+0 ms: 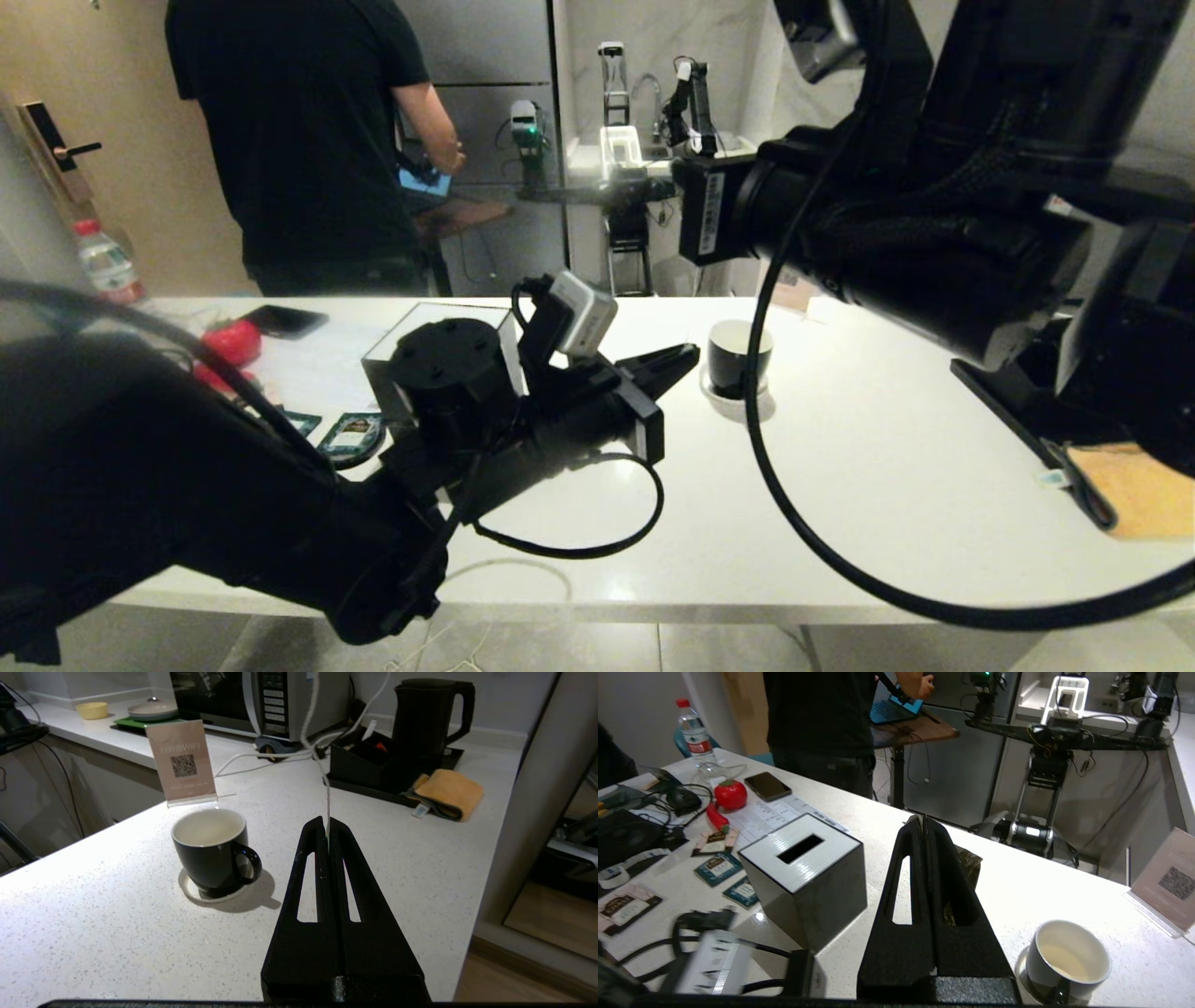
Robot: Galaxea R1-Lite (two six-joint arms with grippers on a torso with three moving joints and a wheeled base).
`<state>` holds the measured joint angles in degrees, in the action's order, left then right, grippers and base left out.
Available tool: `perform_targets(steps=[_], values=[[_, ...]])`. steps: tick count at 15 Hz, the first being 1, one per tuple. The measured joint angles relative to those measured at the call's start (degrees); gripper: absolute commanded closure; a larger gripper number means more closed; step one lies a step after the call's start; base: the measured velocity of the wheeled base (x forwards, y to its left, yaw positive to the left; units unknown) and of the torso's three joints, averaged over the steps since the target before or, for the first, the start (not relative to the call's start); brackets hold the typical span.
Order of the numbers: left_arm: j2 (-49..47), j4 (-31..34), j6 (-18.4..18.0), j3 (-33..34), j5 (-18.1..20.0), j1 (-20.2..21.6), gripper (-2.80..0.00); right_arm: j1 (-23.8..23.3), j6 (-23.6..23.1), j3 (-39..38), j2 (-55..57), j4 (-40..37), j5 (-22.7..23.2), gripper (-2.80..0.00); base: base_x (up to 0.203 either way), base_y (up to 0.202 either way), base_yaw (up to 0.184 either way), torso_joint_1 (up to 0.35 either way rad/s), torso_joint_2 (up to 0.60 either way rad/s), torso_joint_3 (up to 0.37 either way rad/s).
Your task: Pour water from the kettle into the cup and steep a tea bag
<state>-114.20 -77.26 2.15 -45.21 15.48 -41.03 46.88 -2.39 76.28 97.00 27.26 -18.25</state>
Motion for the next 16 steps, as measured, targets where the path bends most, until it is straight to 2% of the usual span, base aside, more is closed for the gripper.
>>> perform_targets(steps=[4,9,12,16], values=[[1.1,0.0,0.0,1.2,-0.1,0.1,0.0,-2.9,0.1,-1.5,-0.3,0.2,0.1,0.0,0.0,0.0,0.0,0.0,0.0,0.0],[1.6,0.0,0.1,1.4,0.0,0.1,0.0,-6.4,1.2,-5.7,-0.4,4.2,0.2,0.0,0.0,0.0,0.0,0.0,0.0,0.0],[1.6,0.0,0.1,1.4,0.0,0.1,0.0,-7.6,5.0,-7.9,-0.6,4.7,0.0,0.0,0.0,0.0,0.0,0.0,0.0,0.0],[1.2,0.1,0.1,1.4,-0.1,0.2,0.0,-8.5,6.2,-11.6,-0.9,6.2,0.0,0.0,0.0,0.0,0.0,0.0,0.0,0.0]])
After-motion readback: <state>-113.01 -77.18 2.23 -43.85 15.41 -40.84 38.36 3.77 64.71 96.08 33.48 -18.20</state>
